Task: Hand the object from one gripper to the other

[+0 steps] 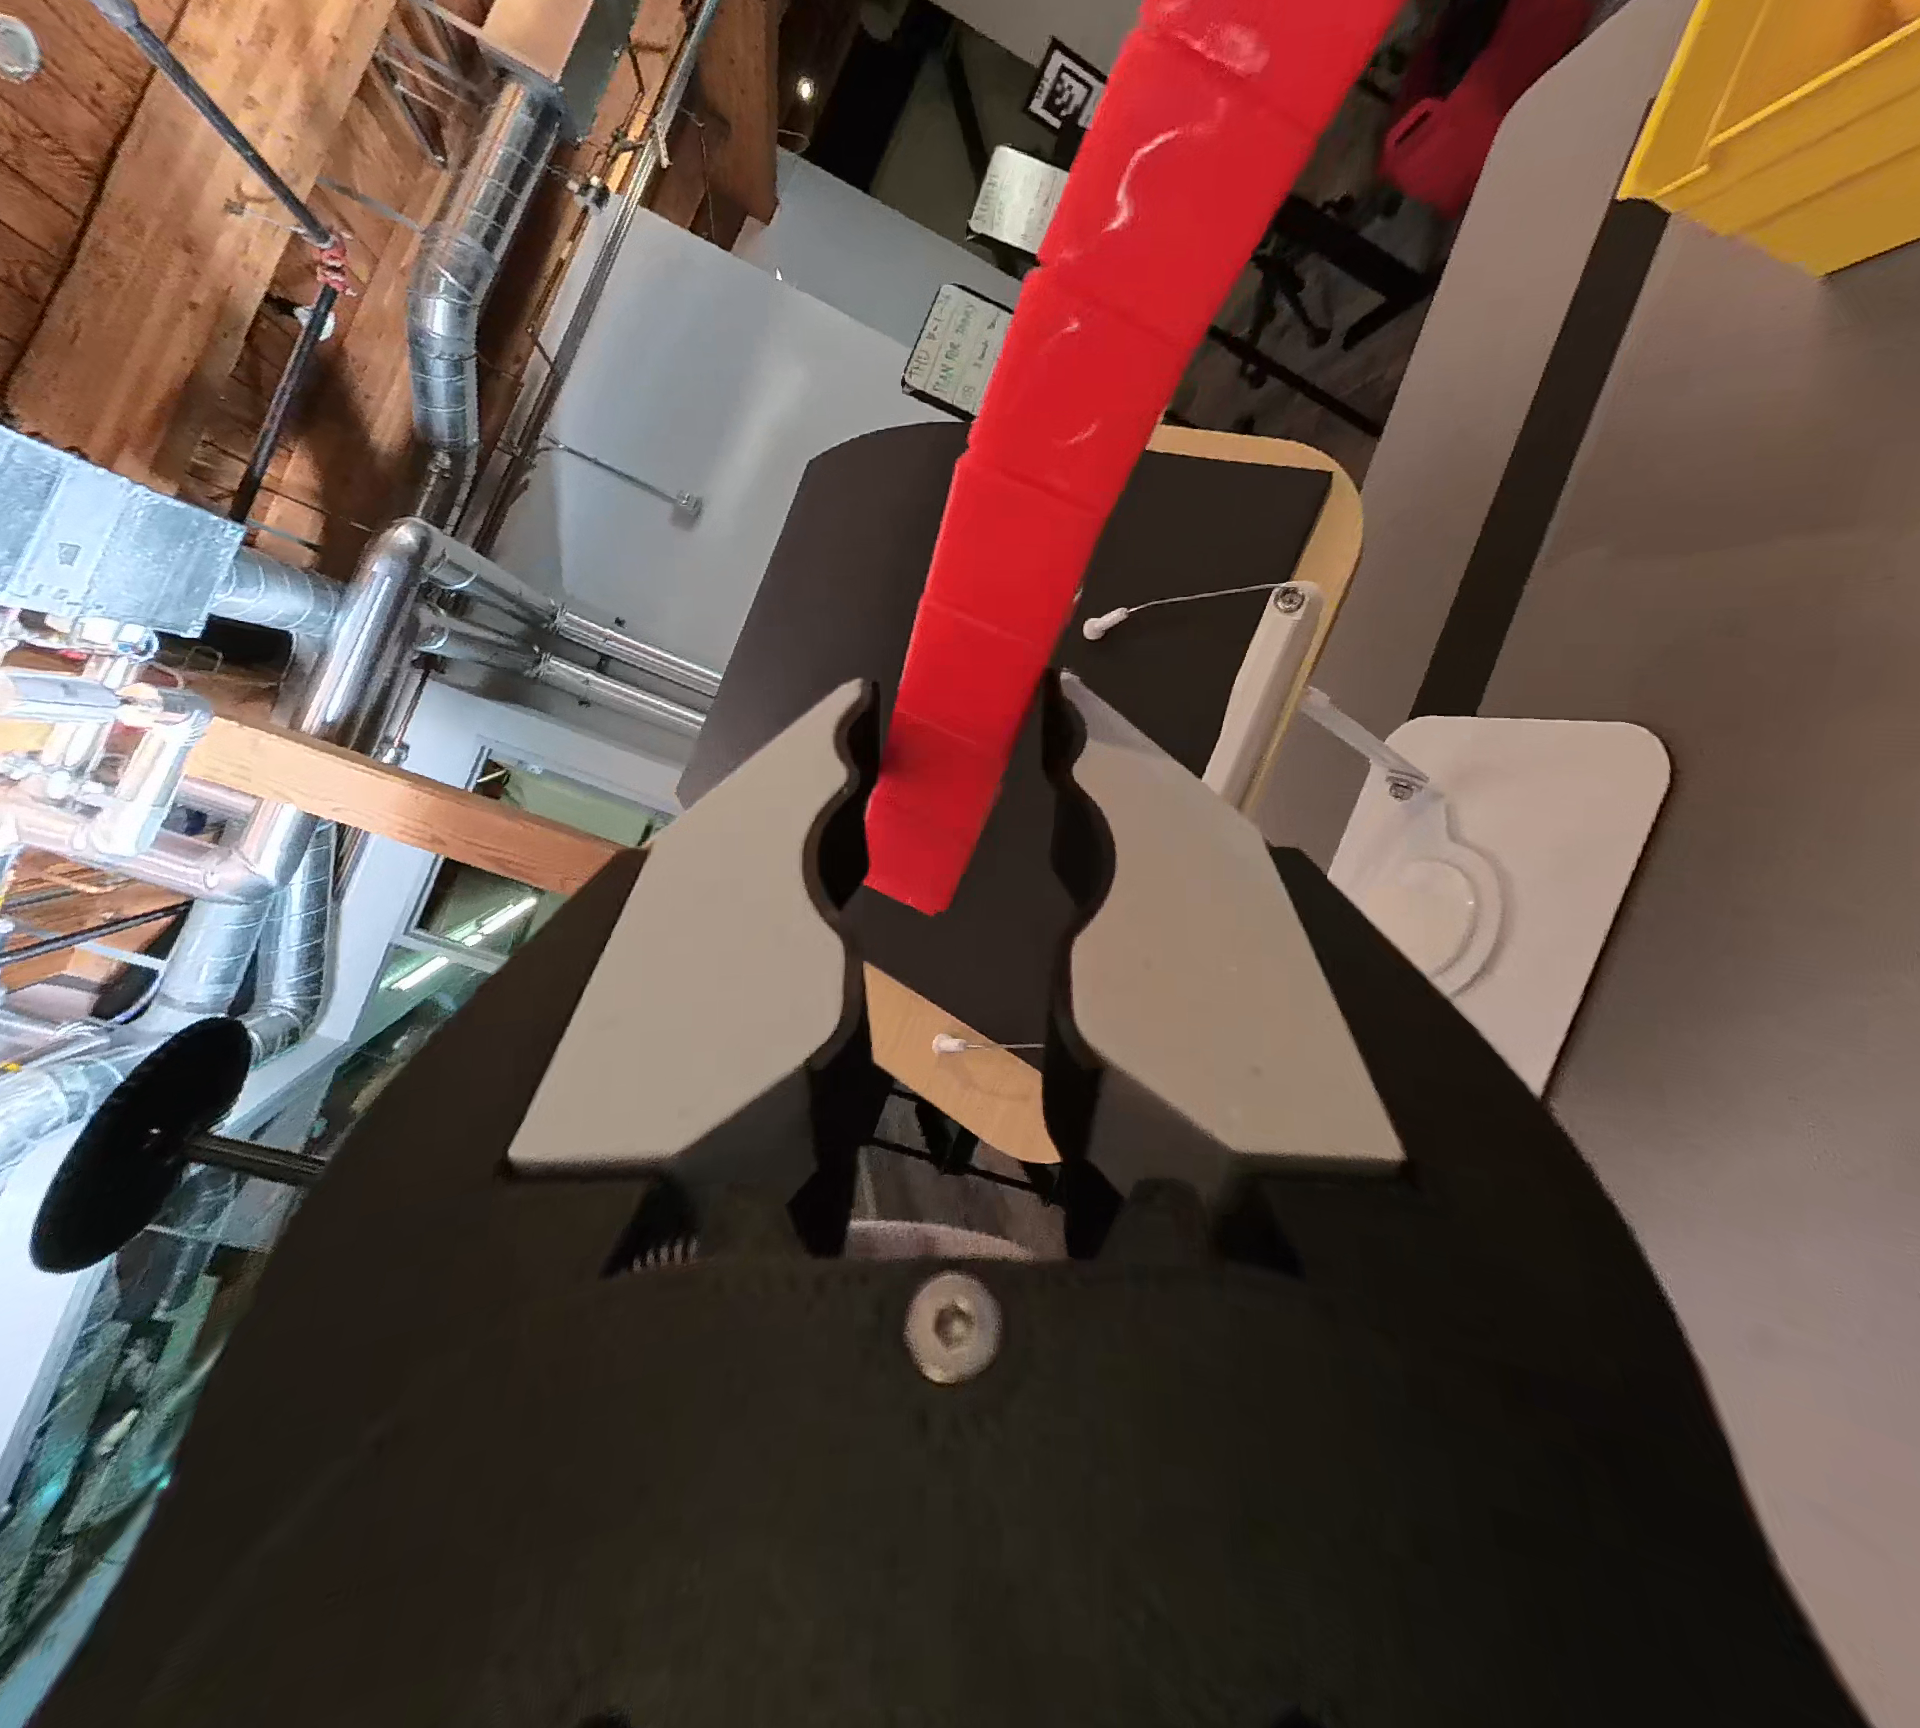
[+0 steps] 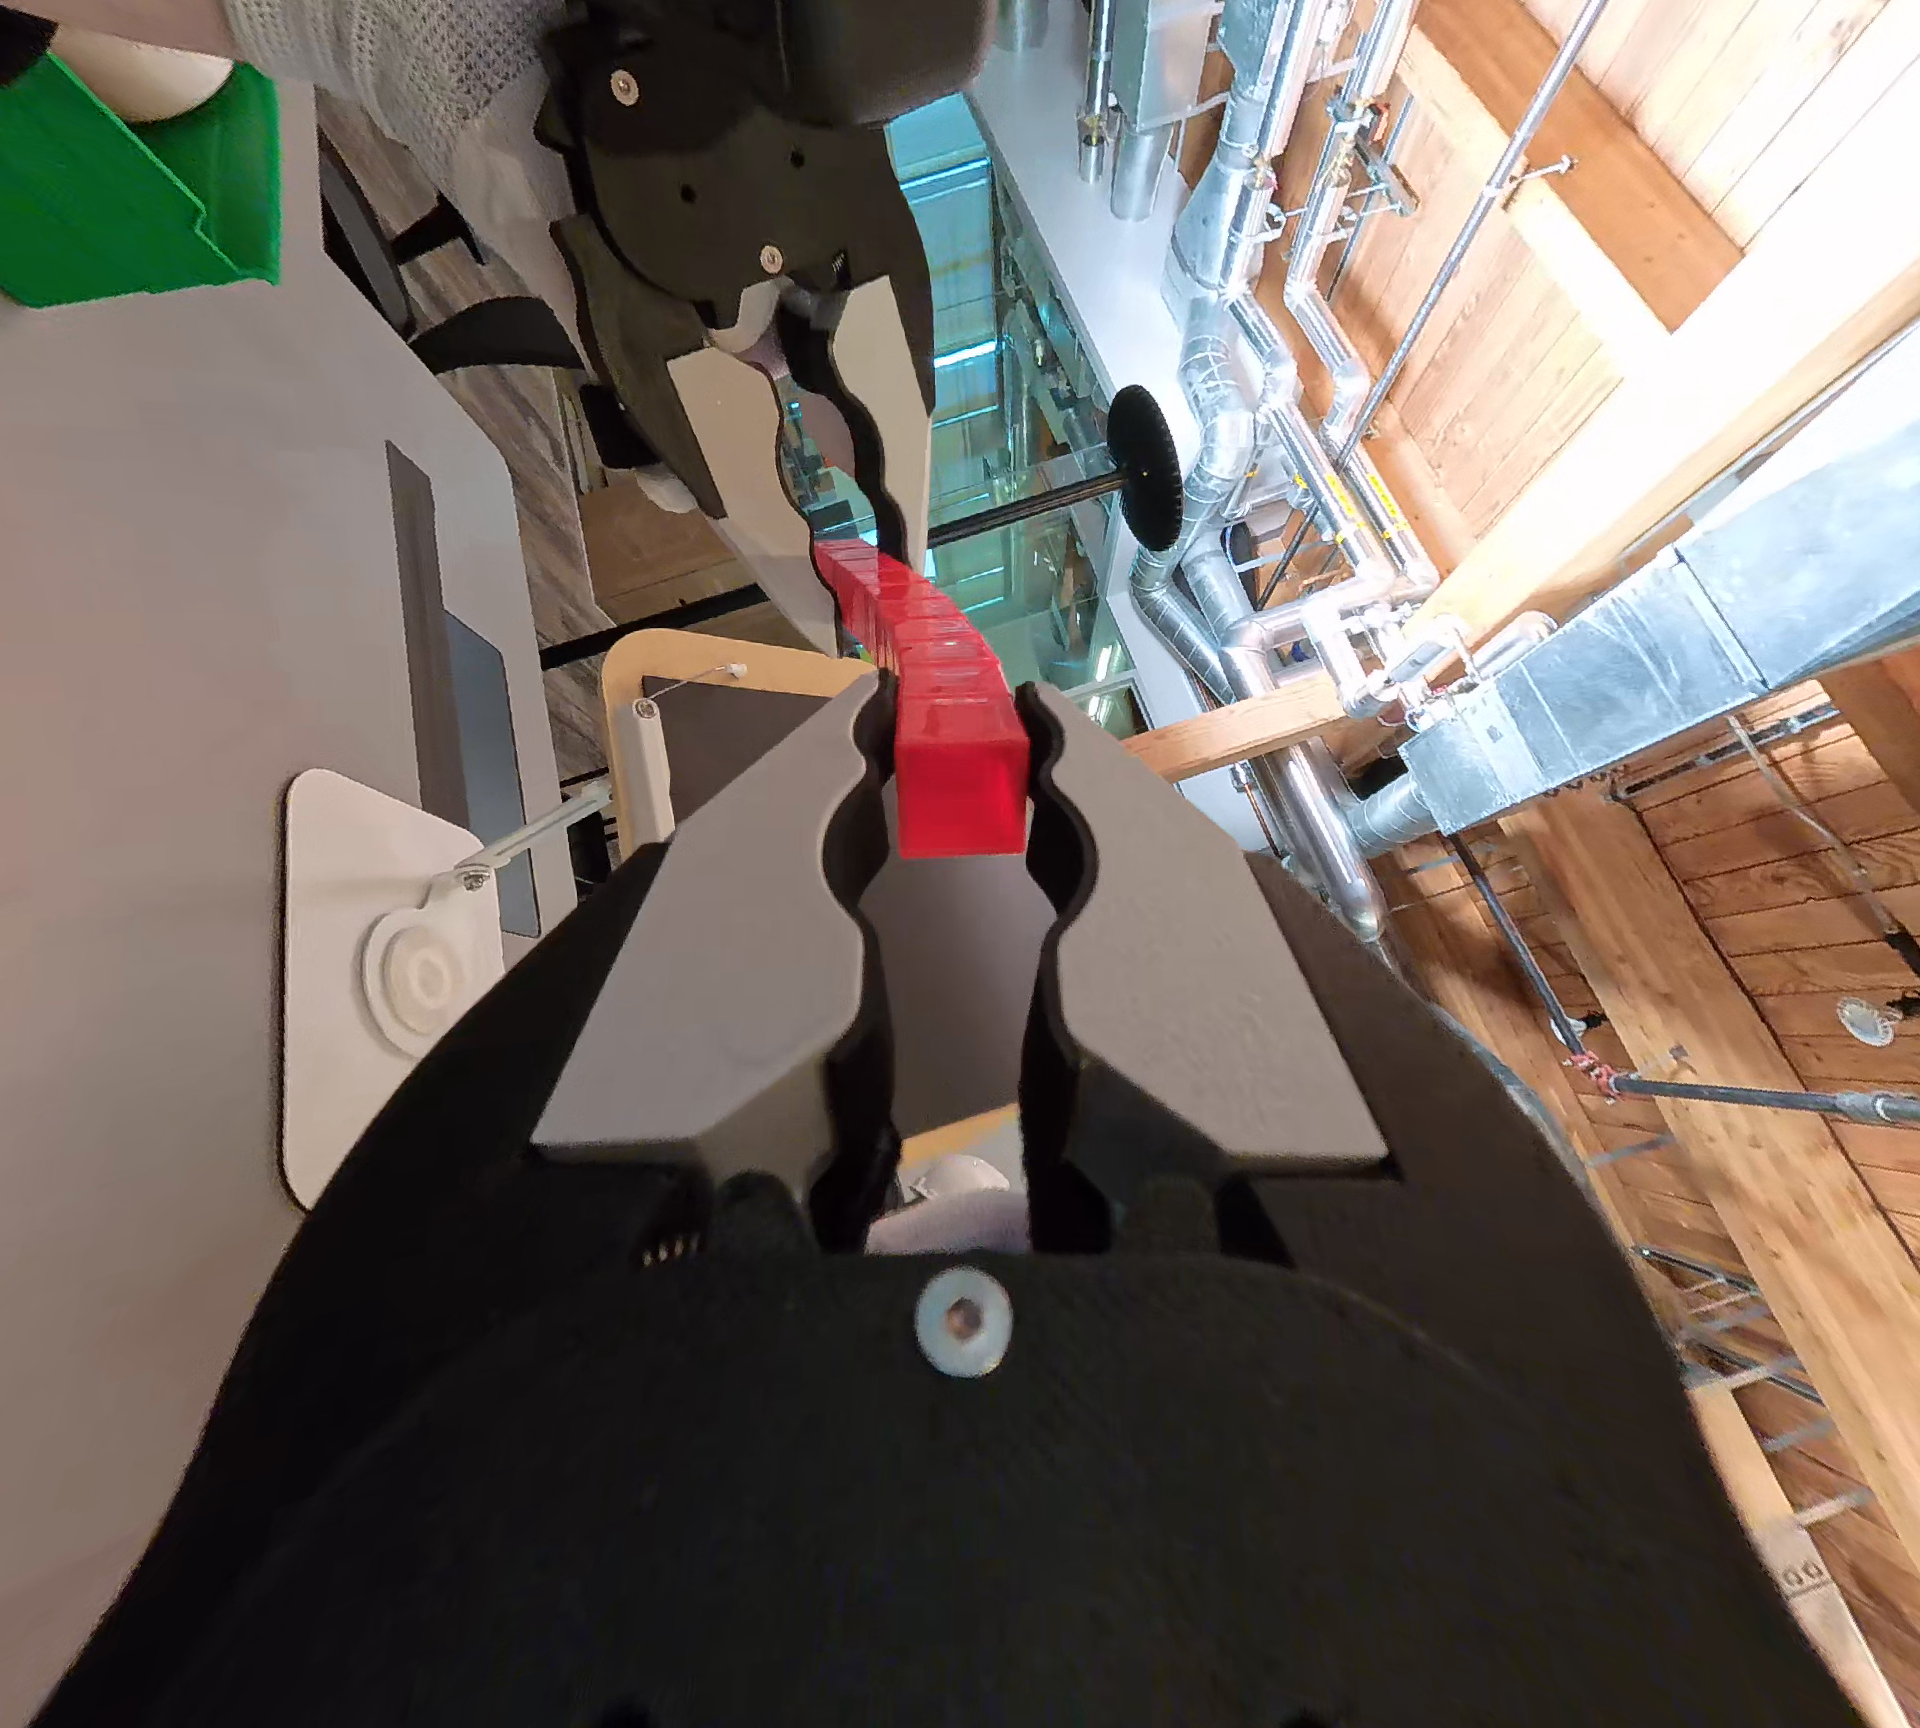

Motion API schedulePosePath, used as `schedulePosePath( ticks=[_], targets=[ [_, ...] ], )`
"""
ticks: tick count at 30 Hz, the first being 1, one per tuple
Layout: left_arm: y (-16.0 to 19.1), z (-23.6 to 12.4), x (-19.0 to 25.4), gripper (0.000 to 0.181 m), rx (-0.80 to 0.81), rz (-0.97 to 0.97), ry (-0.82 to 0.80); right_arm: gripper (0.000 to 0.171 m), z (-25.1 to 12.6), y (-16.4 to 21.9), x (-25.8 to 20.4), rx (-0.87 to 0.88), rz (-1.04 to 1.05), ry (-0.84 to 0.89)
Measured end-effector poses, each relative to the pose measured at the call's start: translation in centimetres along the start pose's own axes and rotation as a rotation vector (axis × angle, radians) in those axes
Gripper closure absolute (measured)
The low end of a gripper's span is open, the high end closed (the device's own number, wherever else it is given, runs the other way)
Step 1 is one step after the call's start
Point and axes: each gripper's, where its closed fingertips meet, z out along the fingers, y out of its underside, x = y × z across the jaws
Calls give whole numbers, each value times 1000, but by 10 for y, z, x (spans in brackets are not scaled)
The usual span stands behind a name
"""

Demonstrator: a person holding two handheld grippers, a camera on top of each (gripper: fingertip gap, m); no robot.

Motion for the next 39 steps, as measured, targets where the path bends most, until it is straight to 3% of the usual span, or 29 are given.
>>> schedulePosePath(
  ticks=[5, 7, 13, 17, 22, 28, 30, 36, 39],
  targets=[
    [-1, 1, 0, 155, -3, 9, -5, 150, 0, -2, 3, 3, -5, 26],
    [-1, 2, 0, 158, -9, -33, 10, 137, 0, -3, 12, -7, 3, 90],
    [-10, 3, -7, 160, 108, -277, 45, 129, -13, -9, 46, 2, 33, 257],
    [-31, -1, -5, 160, 263, -464, 139, 132, -8, -5, 36, -4, 81, 186],
    [-75, -19, -6, 161, 570, -747, 308, 127, 7, 8, 15, 26, 312, 49],
    [-110, -36, -1, 160, 833, -939, 472, 131, 13, 10, 11, 232, 772, -42],
    [-116, -37, 2, 160, 873, -994, 507, 137, 13, 17, 12, 213, 700, 25],
    [-134, -38, 10, 161, 940, -1154, 641, 136, 13, 20, 13, 1, 94, 242],
    [-142, -38, 16, 160, 934, -1203, 691, 147, 10, 16, 16, -50, -65, 315]
  ],
)
